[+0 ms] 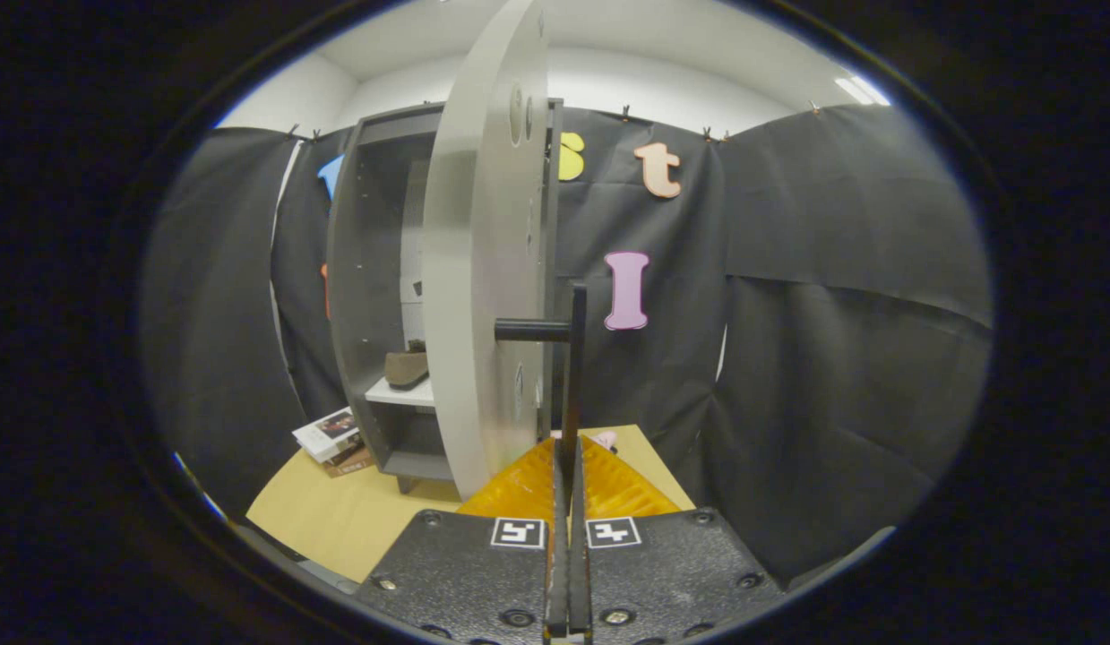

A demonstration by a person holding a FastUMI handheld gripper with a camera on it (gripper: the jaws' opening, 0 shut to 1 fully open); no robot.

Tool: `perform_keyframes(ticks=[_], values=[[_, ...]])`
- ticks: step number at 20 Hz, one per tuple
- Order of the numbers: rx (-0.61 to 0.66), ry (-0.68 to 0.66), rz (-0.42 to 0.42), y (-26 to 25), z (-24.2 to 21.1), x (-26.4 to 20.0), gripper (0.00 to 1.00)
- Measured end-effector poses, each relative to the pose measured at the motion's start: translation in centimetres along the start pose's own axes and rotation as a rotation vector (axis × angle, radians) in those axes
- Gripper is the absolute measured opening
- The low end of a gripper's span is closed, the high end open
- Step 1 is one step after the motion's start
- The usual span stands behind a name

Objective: Open the shoe cabinet door, grab the shoes and put them into the shoe cabinet, then close the shoe cabinet door.

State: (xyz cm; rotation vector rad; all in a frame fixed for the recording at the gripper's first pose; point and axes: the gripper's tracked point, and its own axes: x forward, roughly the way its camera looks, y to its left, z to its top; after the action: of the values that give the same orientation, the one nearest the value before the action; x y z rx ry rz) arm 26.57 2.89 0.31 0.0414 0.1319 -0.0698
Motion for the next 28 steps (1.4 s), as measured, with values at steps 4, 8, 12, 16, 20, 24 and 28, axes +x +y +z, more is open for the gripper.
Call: perform_keyframes(ticks=[4, 8, 12, 16, 20, 24, 28], values=[[0.014, 0.007, 0.044, -2.0, 0.1, 0.4, 0.04], [0.052, 0.013, 0.086, -3.9, 0.1, 0.9, 0.04], [0.025, 0.022, 0.133, -4.1, 0.2, 1.1, 0.04], [0.023, 0.012, 0.143, -4.9, 0.8, -0.3, 0.05], [-0.042, -0.051, 0.078, -6.9, 2.2, -4.0, 0.32], [-0.081, -0.100, 0.021, -7.5, 2.3, -8.8, 0.89], [-0.078, -0.125, 0.001, -5.3, 1.1, -12.2, 1.00]])
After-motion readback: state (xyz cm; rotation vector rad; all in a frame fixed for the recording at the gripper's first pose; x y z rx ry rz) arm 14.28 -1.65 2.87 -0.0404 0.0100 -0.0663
